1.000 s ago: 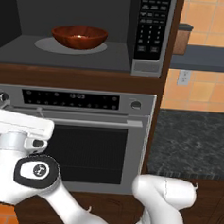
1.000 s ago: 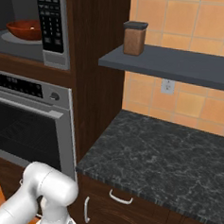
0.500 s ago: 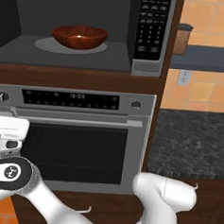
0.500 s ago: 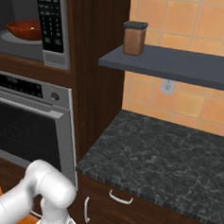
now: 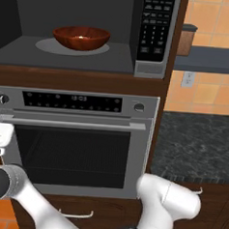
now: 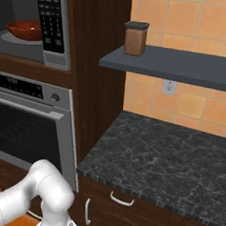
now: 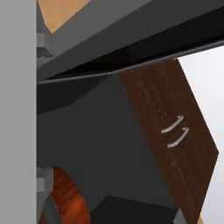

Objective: Open the microwave, place the bowl with waffle inside the microwave, then close the microwave door and turn it on.

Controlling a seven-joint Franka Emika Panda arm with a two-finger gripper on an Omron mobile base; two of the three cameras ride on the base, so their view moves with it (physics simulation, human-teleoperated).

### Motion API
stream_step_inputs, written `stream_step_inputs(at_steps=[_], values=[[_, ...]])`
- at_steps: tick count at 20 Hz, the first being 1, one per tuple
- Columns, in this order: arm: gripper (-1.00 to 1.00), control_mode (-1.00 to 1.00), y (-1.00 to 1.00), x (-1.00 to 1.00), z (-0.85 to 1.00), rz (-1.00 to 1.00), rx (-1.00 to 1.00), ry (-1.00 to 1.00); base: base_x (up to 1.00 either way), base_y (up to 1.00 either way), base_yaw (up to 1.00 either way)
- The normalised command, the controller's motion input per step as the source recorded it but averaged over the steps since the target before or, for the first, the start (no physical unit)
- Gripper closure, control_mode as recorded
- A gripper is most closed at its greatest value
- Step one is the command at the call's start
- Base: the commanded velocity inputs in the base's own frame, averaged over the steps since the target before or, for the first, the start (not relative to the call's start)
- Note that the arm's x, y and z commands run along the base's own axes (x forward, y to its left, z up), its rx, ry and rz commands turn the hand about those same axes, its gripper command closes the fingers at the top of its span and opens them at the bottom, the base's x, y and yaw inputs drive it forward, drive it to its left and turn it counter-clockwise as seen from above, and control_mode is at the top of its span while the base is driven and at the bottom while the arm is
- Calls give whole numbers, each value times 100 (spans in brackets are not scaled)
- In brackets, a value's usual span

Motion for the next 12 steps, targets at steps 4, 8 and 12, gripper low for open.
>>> stream_step_inputs(at_steps=[4, 8, 12], values=[[-100, -100, 31, 26, 5, -9, 0, -5, 0, 0, 0], [-100, -100, 31, 18, 23, -9, 0, -9, 0, 0, 0], [-100, -100, 20, 8, 29, -12, 0, -11, 0, 0, 0]])
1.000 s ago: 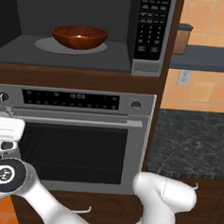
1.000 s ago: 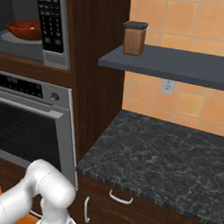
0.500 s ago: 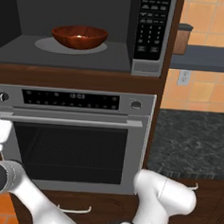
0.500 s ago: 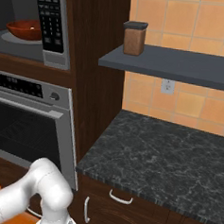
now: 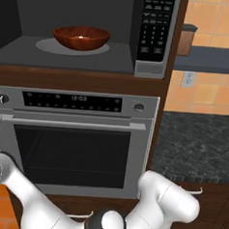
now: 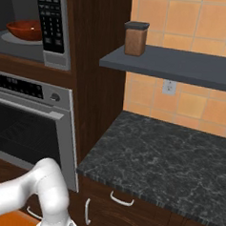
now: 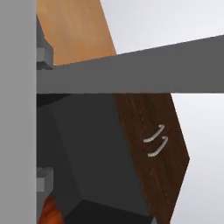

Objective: Open the microwave, place the bowl with waffle inside the microwave, then close the microwave door and turn it on.

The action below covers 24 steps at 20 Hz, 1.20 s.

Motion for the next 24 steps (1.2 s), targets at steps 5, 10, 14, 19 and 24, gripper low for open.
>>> stream_step_inputs(at_steps=[5, 10, 14, 19, 24], values=[[-100, -100, 20, 10, 20, -11, 0, -5, 0, 0, 0], [-100, -100, -1, 0, 31, -15, 0, -4, 0, 0, 0], [-100, -100, -42, -2, 25, -12, 8, -2, 0, 0, 0], [-100, -100, -73, -27, 13, -5, 19, -11, 0, 0, 0], [-100, -100, -82, -38, 29, -1, 20, -15, 0, 0, 0]])
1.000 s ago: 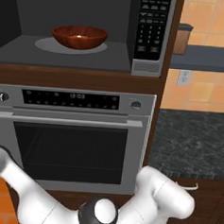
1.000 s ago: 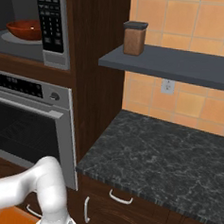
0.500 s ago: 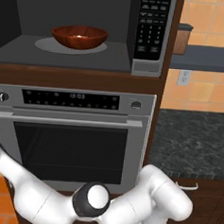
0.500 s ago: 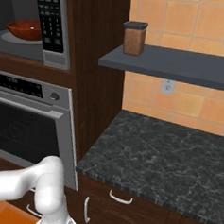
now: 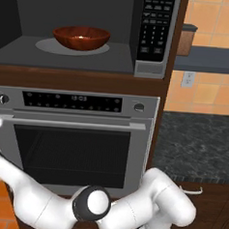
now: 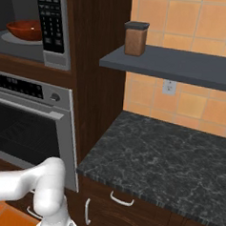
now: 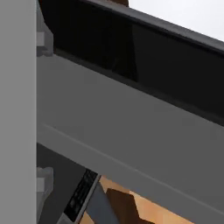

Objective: Open the microwave, place the bowl with waffle inside the microwave, then close the microwave door and turn it on.

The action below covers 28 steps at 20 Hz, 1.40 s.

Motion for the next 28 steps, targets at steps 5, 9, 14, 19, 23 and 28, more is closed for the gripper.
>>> stream_step_inputs(at_steps=[5, 9, 14, 19, 23, 28], values=[[-100, -100, -91, -28, 36, 0, 27, -15, 0, 0, 0], [-100, -100, -82, -38, 13, 0, 36, -3, 0, 0, 0], [-100, -100, -62, -24, -6, -5, 42, 3, 0, 0, 0], [-100, -100, -65, -49, 0, 0, 64, 12, 0, 0, 0], [-100, -100, -26, -8, 20, -12, 60, 23, 0, 0, 0], [-100, -100, 9, -35, 11, -14, 38, 8, 0, 0, 0]])
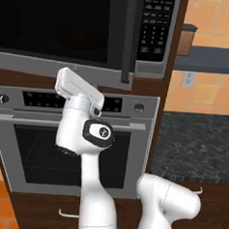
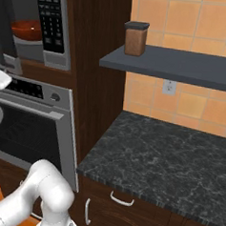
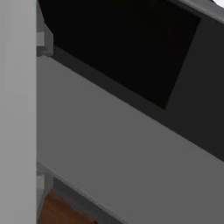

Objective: Open the microwave, place the bowl with waffle inside the microwave, then close the microwave door and turn it on.

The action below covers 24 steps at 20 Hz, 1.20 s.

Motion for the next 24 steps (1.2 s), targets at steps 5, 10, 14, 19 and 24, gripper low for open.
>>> stream_step_inputs(at_steps=[5, 10, 14, 19, 24], values=[[-100, -100, 13, 0, 91, -13, 56, 24, 0, 0, 0], [-100, -100, 11, -10, 33, -8, 42, 24, 0, 0, 0], [-100, -100, 15, -19, 64, 0, 41, 25, 0, 0, 0], [-100, -100, 11, -11, 65, 0, 45, 42, 0, 0, 0], [-100, -100, 10, -48, 45, -2, 45, 43, 0, 0, 0]])
